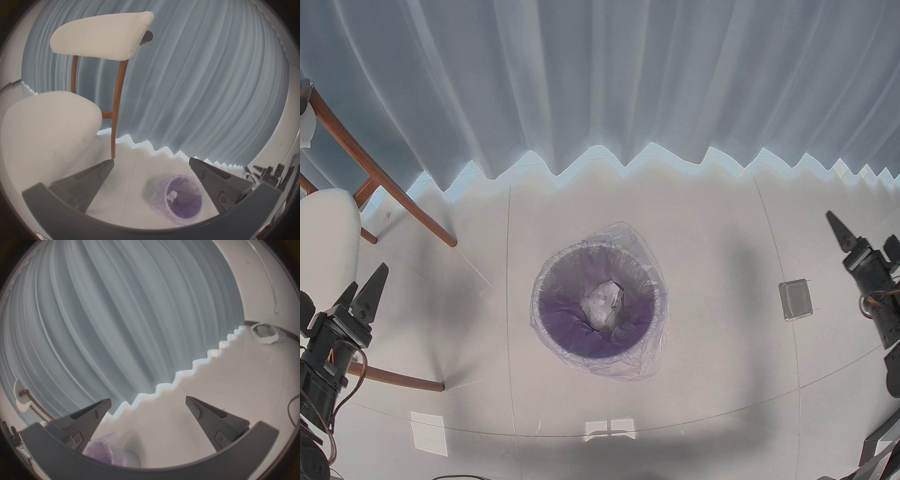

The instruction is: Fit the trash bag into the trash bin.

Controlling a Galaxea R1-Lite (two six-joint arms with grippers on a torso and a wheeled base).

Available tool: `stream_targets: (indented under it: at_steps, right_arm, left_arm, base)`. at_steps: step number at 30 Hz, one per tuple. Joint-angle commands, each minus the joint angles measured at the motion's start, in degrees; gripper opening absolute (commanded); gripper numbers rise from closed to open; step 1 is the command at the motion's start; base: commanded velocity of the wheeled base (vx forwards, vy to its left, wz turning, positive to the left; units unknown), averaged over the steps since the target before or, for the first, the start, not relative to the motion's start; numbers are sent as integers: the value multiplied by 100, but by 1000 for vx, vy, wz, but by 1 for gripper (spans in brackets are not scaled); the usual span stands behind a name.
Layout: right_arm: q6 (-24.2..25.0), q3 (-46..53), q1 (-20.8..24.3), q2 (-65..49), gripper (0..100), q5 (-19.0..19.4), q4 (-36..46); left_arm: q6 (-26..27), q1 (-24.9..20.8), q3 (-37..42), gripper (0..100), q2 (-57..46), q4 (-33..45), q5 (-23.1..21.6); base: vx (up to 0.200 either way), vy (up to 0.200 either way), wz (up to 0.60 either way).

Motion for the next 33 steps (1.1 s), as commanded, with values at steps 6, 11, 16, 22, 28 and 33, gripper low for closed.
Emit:
stream_targets:
  at_steps: [6,11,16,22,28,33]
  right_arm:
    - [-1023,621,-2280,-5817,100,2498,4746]
    - [-1806,674,-2201,-6212,100,3913,5854]
    - [-3370,1061,-1744,-5984,100,5460,6197]
    - [-4513,1482,111,-6458,100,5495,6601]
    - [-4082,1394,-39,-8779,100,4774,8508]
    - [-2966,1482,-188,-9007,100,916,8157]
  left_arm:
    - [1160,1033,-7,100,-3873,4073,-899]
    - [1230,1024,-24,100,-4637,5251,-890]
    - [1643,972,55,100,-5868,6481,-1312]
    - [2074,822,81,100,-6905,7527,-1655]
    - [2100,805,81,100,-6905,7553,-1602]
    - [1959,805,90,100,-6905,7501,-1066]
  base:
    - [0,0,0]
    - [0,0,0]
    - [0,0,0]
    - [0,0,0]
    - [0,0,0]
    - [0,0,0]
